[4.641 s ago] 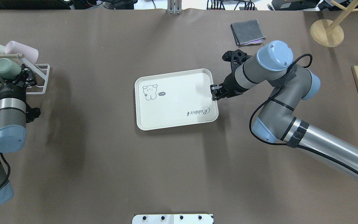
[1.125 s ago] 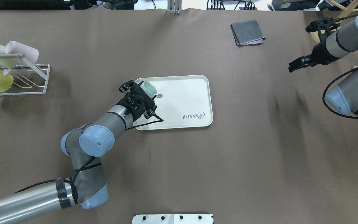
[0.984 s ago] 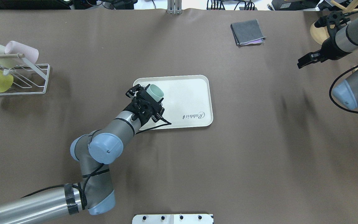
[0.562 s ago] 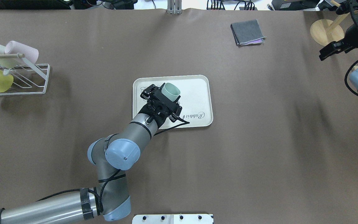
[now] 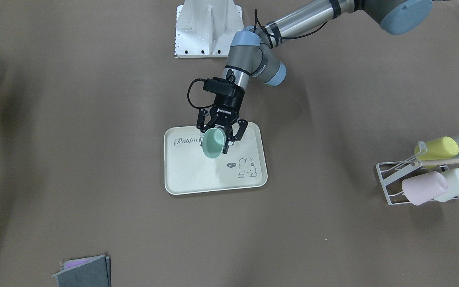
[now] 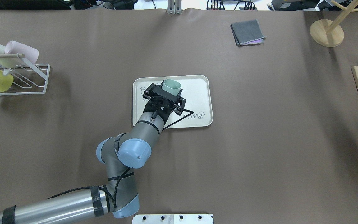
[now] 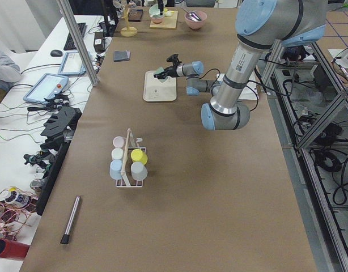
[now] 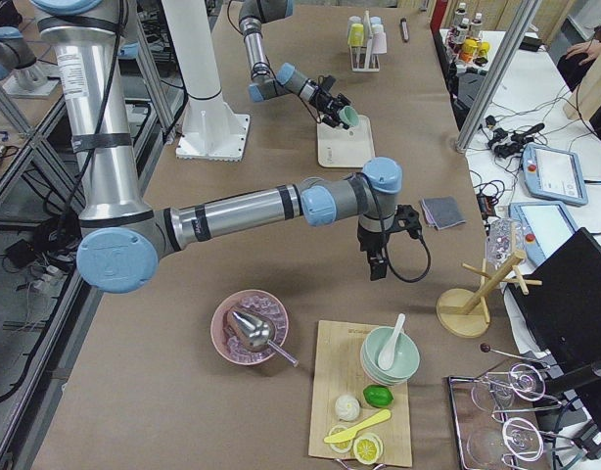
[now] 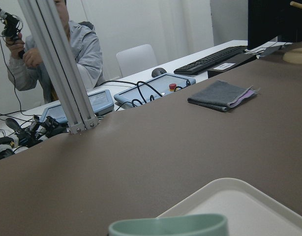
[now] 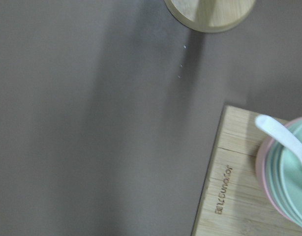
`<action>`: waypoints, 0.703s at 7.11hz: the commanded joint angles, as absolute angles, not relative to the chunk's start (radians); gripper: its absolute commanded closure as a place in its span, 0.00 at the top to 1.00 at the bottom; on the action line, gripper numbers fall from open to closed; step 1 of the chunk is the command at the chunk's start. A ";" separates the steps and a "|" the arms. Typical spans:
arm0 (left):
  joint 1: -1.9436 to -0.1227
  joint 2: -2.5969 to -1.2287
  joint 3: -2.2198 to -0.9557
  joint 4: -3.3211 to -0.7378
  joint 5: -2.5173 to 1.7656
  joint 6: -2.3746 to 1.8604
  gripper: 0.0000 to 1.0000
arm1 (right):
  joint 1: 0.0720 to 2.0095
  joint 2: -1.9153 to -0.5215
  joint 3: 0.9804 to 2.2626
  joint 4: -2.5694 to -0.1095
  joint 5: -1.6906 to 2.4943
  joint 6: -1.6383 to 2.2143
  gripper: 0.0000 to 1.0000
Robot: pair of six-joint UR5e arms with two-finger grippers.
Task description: Pick up and place green cup on tray
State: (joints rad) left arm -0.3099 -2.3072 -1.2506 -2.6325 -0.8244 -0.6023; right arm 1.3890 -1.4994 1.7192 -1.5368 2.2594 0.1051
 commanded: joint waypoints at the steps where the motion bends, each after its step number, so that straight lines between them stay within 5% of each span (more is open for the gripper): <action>1: -0.310 -2.329 -1.195 -2.609 -0.781 -0.615 0.40 | 1.537 -1.606 1.752 -1.546 2.339 0.042 1.00; 5: -0.308 -2.330 -1.160 -2.549 -0.747 -0.624 0.40 | 1.568 -1.666 1.786 -1.549 2.327 0.041 1.00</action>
State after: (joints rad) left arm -0.3096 -2.3301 -1.1778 -2.5541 -0.7585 -0.6225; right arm 1.5567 -1.6570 1.7832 -1.5480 2.3303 0.0411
